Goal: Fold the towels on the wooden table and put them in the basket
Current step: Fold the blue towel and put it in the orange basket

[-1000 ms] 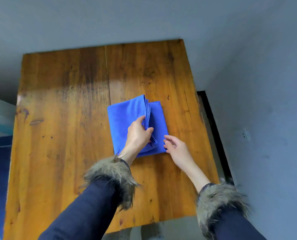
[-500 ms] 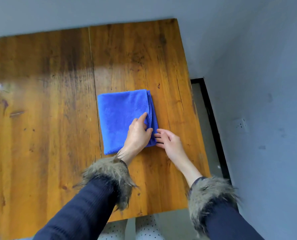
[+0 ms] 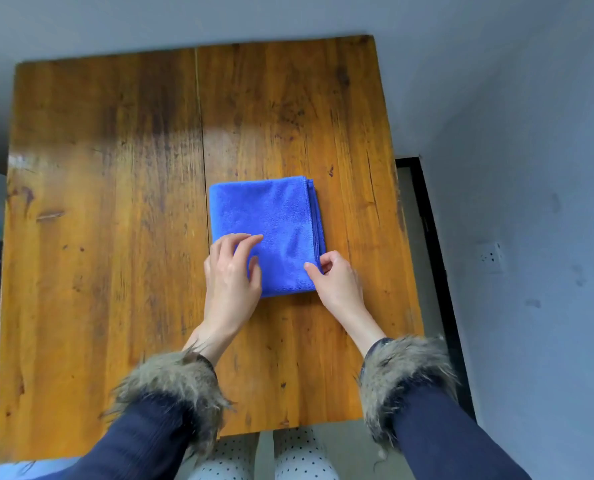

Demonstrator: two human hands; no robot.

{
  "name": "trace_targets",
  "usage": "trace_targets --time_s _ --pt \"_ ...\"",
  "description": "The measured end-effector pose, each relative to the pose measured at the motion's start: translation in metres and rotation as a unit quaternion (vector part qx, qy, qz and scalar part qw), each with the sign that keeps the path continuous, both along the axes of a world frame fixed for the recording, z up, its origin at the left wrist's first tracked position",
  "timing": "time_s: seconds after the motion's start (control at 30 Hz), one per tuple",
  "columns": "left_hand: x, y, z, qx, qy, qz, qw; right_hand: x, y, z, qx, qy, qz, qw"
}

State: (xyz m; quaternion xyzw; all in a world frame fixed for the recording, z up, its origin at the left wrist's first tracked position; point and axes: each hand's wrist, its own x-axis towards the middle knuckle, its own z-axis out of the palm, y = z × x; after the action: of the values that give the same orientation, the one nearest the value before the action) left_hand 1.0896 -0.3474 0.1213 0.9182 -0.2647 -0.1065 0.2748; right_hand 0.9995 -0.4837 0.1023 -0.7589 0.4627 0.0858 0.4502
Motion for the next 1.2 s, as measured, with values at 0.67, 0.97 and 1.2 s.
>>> trace_targets --time_s 0.67,0.97,1.2 --pt "0.006 0.017 -0.033 0.232 -0.132 -0.234 0.935 0.046 -0.036 0.003 0.031 -0.031 -0.081 0.996" --pt "0.035 -0.009 -0.029 0.131 -0.166 -0.166 0.963 0.088 -0.051 0.006 -0.255 -0.157 0.020 0.954" --pt "0.062 -0.016 -0.044 0.161 -0.160 -0.172 0.959 0.072 -0.010 -0.034 -0.343 -0.078 0.244 0.904"
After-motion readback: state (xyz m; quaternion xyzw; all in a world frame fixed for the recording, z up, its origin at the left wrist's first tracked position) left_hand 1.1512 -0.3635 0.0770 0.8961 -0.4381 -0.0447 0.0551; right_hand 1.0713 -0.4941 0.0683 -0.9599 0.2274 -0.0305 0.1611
